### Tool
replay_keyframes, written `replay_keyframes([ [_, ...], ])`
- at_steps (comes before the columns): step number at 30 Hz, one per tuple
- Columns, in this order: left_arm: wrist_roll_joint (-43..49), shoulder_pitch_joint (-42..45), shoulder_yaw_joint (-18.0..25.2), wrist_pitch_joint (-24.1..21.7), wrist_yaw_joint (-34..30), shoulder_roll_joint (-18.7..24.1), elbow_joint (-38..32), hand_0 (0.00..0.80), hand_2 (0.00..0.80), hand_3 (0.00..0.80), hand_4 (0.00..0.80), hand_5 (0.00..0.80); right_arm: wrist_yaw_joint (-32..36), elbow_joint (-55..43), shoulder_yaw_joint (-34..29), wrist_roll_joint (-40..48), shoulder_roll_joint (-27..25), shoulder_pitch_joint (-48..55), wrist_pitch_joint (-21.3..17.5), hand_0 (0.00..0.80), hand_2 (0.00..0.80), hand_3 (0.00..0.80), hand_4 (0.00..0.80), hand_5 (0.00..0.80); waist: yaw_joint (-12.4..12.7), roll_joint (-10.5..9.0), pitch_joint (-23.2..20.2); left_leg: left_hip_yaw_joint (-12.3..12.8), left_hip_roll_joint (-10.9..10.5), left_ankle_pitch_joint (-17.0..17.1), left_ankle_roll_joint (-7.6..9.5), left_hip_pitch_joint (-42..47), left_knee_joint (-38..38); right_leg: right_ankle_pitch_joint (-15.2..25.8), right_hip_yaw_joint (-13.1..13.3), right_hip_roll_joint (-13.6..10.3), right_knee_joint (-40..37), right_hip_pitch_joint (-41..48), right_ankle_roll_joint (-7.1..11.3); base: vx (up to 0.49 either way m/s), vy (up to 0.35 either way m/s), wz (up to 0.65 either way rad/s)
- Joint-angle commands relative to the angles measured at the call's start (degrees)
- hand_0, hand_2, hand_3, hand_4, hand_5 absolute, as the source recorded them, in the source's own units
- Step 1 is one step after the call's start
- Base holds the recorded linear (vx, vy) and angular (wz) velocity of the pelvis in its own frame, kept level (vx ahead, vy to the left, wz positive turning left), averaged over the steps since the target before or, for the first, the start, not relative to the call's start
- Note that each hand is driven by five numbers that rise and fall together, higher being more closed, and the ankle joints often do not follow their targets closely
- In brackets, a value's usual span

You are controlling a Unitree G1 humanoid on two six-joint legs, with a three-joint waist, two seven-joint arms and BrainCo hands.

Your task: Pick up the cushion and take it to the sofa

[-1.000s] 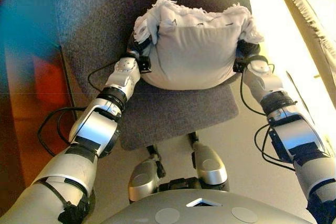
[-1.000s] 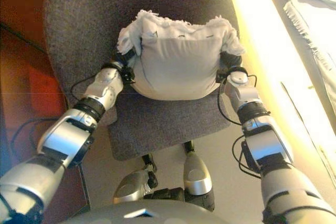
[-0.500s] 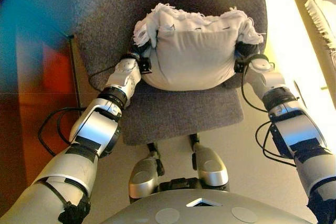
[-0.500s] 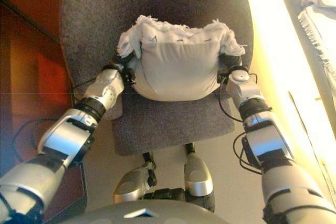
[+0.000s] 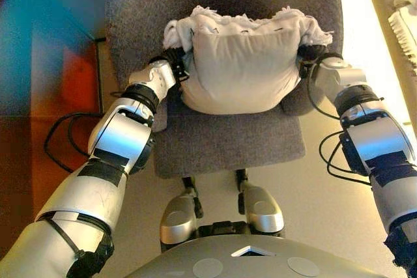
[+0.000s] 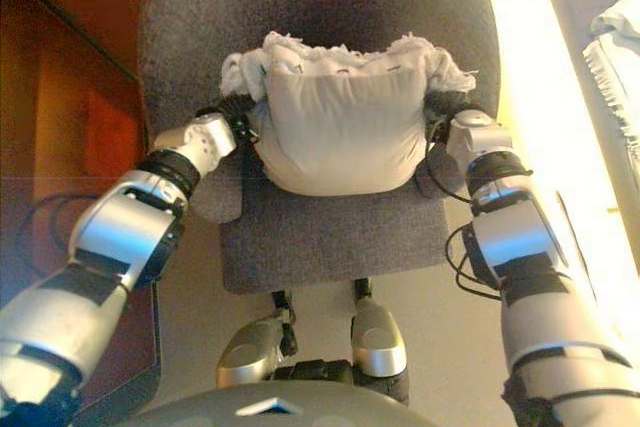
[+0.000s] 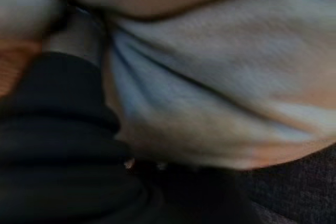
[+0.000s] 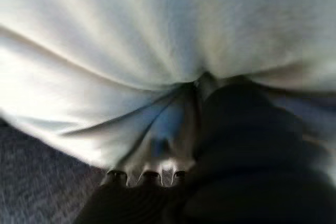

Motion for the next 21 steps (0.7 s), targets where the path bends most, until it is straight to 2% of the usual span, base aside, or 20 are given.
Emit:
replay_keyframes([
  [1,-3.5,-8.3,-1.1,0.1,0.8,-0.2,6.0,0.000,0.000,0.000,0.000,0.000,-2.5,4.1,1.7,2.3,0.4,-9.9,-3.0,0.000,0.000,0.000,0.000,0.000,1.0,-0.50,-2.2,-2.7,1.2,-5.9,-3.59,-2.0,3.1,-3.1,0.3,-2.2,3.6,-4.8,3.56,0.000,0.000,0.00],
  [9,-7.7,-5.3,1.1,-2.0,0.5,10.7,7.0,0.000,0.000,0.000,0.000,0.000,-6.6,3.4,-1.6,9.1,-8.5,-7.1,-7.3,0.000,0.000,0.000,0.000,0.000,1.0,-0.12,-1.5,-2.7,1.1,-5.3,-4.03,-3.0,2.3,-3.4,-0.9,-2.3,3.5,-6.0,3.43,-0.001,0.002,0.01],
  [14,-9.4,-1.7,3.3,-4.9,1.8,19.3,9.6,0.000,0.000,0.000,0.000,0.000,-10.7,3.5,-5.0,14.0,-15.7,-4.6,-12.3,0.000,0.000,0.000,0.000,0.000,1.0,-0.11,-1.5,-2.6,1.1,-5.5,-3.92,-4.1,2.8,-3.8,-1.4,-2.3,3.8,-6.9,3.09,0.000,0.000,0.00],
  [18,-11.9,2.8,6.3,-5.6,1.0,24.1,9.3,0.000,0.000,0.000,0.000,0.000,-12.3,1.1,-8.6,14.9,-20.3,0.1,-14.7,0.000,0.000,0.000,0.000,0.000,0.9,-0.09,-1.5,-2.6,0.7,-5.9,-3.65,-5.0,3.7,-4.1,-1.7,-2.4,3.9,-7.4,2.83,-0.006,0.017,-0.01],
  [21,-11.8,8.2,9.8,-7.8,1.8,27.7,8.6,0.000,0.000,0.000,0.000,0.000,-12.5,0.3,-13.1,15.4,-23.9,6.0,-16.2,0.000,0.000,0.000,0.000,0.000,1.1,0.04,-1.7,-2.8,0.4,-6.2,-3.36,-5.4,4.1,-4.3,-2.2,-2.5,4.0,-7.5,2.62,-0.003,0.010,-0.01],
])
